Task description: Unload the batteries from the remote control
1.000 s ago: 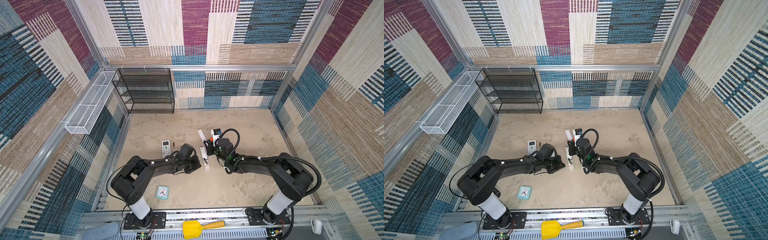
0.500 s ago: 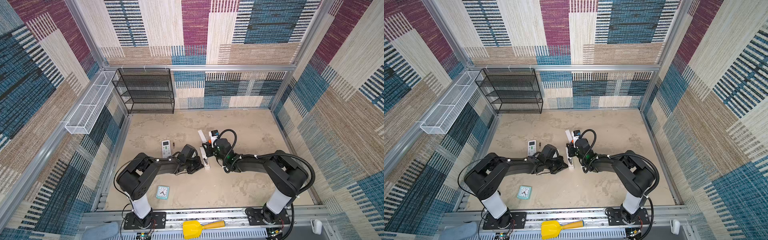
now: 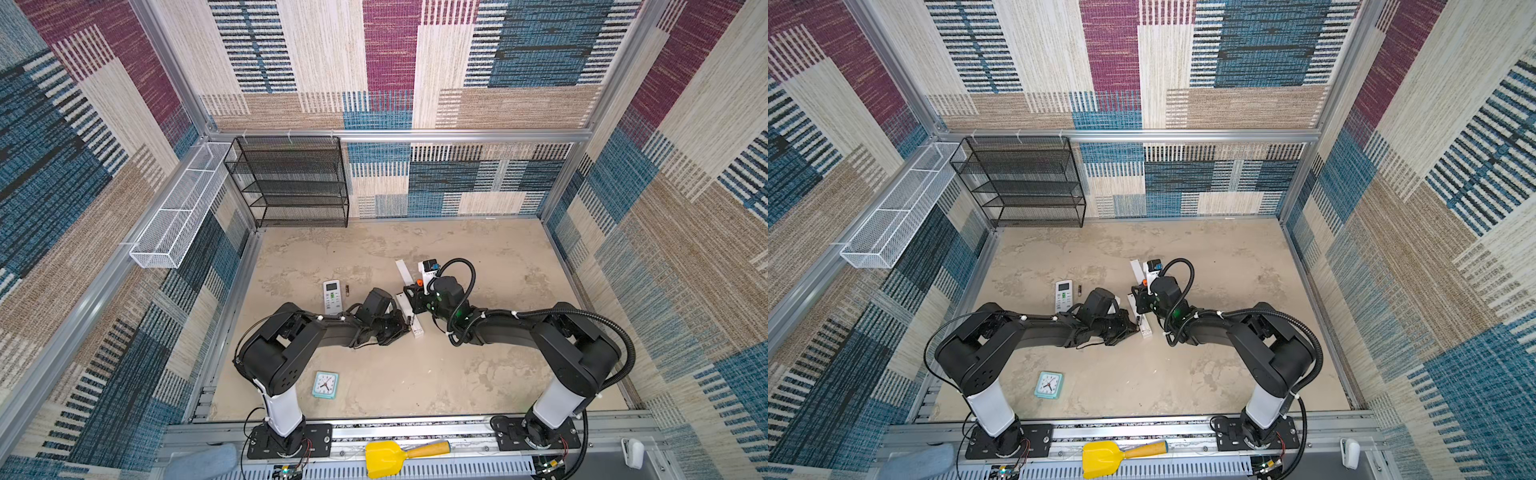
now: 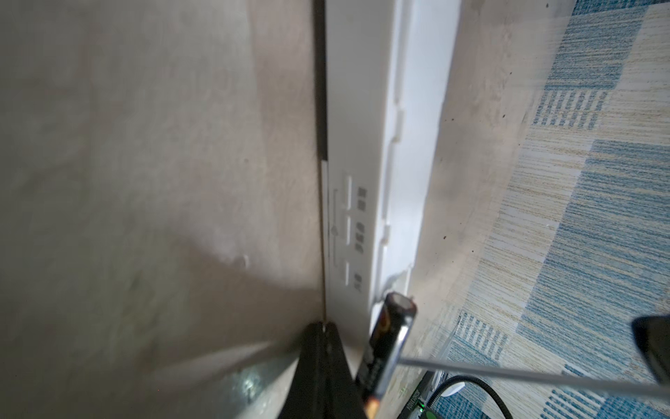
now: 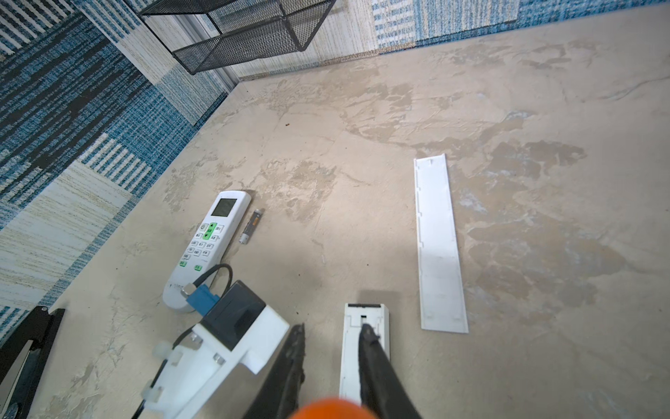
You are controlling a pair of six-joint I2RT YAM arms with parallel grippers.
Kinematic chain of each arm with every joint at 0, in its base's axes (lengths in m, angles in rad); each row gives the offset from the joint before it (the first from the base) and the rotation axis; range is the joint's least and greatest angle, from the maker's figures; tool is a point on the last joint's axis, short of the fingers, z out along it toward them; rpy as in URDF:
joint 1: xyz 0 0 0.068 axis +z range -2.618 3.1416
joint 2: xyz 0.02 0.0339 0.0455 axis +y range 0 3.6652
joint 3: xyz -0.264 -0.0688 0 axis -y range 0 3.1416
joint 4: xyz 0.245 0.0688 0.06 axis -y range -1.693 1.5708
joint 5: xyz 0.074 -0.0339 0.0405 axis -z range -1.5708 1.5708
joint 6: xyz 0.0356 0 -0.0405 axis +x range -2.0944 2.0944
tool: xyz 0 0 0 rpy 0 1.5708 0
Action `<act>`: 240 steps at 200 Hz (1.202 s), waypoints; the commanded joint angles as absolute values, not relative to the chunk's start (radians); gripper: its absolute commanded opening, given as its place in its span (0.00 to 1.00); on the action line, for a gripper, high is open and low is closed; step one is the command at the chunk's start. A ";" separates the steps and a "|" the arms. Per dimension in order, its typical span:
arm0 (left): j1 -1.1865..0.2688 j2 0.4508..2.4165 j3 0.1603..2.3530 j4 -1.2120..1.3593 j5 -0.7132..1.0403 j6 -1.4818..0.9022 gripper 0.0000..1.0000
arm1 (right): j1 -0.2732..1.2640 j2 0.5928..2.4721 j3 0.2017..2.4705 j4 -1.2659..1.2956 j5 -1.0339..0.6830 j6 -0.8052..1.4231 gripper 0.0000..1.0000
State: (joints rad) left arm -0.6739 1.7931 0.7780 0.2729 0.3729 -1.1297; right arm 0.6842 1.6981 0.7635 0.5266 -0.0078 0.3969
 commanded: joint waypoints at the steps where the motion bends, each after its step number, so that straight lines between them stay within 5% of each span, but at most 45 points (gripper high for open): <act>1: -0.671 1.799 0.769 0.258 0.357 -1.146 0.00 | 0.684 1.699 0.766 0.564 -0.024 0.414 0.00; 43: -0.670 1.782 0.765 0.231 0.347 -1.135 0.00 | 0.685 1.695 0.767 0.550 -0.004 0.399 0.00; 118: -0.629 1.705 0.766 0.098 0.312 -1.071 0.15 | 0.651 1.621 0.798 0.473 0.033 0.360 0.00; 170: -0.583 1.594 0.898 -0.158 0.234 -0.896 0.21 | 0.457 1.552 0.873 0.181 -0.124 0.315 0.00; 222: -0.424 1.476 1.069 -0.482 -0.012 -0.584 0.44 | 0.273 1.531 0.880 -0.181 -0.162 0.168 0.08; 240: -0.353 1.489 1.092 -0.532 -0.063 -0.528 0.63 | 0.233 1.513 0.841 -0.195 -0.165 0.160 0.13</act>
State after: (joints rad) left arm -0.4206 1.4826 1.0645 -0.3676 0.0715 -0.6945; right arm 0.2695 1.5349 0.8742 -0.0814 -0.1459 0.2104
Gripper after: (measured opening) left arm 0.536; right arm 0.268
